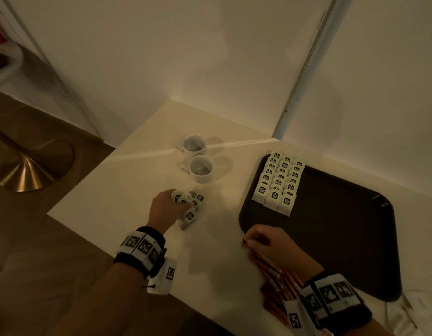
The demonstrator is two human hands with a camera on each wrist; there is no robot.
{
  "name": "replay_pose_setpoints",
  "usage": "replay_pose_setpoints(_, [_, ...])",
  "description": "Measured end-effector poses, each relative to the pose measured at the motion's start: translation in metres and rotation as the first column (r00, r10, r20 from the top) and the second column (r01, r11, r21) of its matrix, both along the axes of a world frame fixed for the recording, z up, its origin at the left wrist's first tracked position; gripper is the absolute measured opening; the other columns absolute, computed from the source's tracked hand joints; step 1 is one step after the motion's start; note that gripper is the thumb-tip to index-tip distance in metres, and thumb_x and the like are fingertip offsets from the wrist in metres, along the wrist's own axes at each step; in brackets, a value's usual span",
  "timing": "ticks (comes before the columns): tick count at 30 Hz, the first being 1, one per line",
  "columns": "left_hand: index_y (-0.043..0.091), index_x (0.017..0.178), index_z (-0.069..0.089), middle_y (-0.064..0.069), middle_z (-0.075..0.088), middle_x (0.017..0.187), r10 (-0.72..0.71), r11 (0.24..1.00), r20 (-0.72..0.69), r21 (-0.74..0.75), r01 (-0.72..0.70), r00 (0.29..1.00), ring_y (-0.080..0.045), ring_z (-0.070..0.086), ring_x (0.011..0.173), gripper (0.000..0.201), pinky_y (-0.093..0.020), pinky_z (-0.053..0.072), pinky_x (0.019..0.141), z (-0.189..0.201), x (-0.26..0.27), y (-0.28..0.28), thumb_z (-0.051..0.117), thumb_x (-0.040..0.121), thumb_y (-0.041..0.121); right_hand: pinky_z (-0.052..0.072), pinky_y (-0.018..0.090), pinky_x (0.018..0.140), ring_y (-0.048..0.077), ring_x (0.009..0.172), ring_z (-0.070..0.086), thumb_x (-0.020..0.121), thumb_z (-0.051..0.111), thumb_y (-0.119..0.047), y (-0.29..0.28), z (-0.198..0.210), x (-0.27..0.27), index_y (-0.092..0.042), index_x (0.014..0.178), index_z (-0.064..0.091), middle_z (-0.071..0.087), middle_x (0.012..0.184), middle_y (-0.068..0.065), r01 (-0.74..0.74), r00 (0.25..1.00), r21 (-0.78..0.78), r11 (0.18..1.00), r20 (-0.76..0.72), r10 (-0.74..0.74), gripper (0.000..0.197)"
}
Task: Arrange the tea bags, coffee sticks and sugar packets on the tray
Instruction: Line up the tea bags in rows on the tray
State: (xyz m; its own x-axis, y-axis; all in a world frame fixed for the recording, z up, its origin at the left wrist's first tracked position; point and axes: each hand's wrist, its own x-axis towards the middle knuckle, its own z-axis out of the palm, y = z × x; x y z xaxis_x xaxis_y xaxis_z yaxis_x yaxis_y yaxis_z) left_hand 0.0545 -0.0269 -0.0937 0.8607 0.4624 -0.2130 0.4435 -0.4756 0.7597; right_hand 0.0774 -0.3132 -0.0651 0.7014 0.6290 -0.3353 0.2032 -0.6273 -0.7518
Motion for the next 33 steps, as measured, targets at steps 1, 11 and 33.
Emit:
replay_pose_setpoints(1, [0.01,0.067,0.059,-0.002,0.06,0.062,0.021,0.984,0.039,-0.178,-0.014,0.999,-0.02,0.056,0.062,0.022,-0.021,0.046,0.052,0.009,0.003,-0.002,0.079,0.076,0.016,0.045,0.008,0.076,-0.004,0.085,0.059,0.09,0.06,-0.016,0.006,0.004,0.003,-0.024,0.095,0.063,0.064,0.091,-0.011,0.002,1.0,0.049,0.999,0.013,-0.003,0.01])
replay_pose_setpoints(11, [0.016,0.096,0.06,-0.006,0.07,0.089,-0.104,0.601,0.15,-0.778,0.182,0.983,-0.019,0.07,0.083,0.02,-0.021,0.05,0.056,0.087,0.03,-0.06,0.053,0.095,0.035,0.038,0.006,0.068,0.003,0.083,0.05,0.078,0.075,-0.027,0.065,0.063,0.057,-0.018,0.113,0.059,0.055,0.098,0.0,0.057,0.934,0.378,0.924,0.308,-0.183,0.04])
replay_pose_setpoints(33, [0.009,0.113,0.059,-0.008,0.07,0.098,0.063,0.402,0.257,-0.891,0.211,0.964,-0.023,0.069,0.084,0.023,-0.025,0.056,0.067,0.109,0.051,-0.049,0.043,0.099,0.018,0.041,0.013,0.072,0.006,0.08,0.055,0.094,0.055,-0.021,0.067,0.061,0.095,-0.01,0.102,0.061,0.061,0.089,-0.008,0.208,0.95,0.295,0.933,0.167,-0.264,0.015])
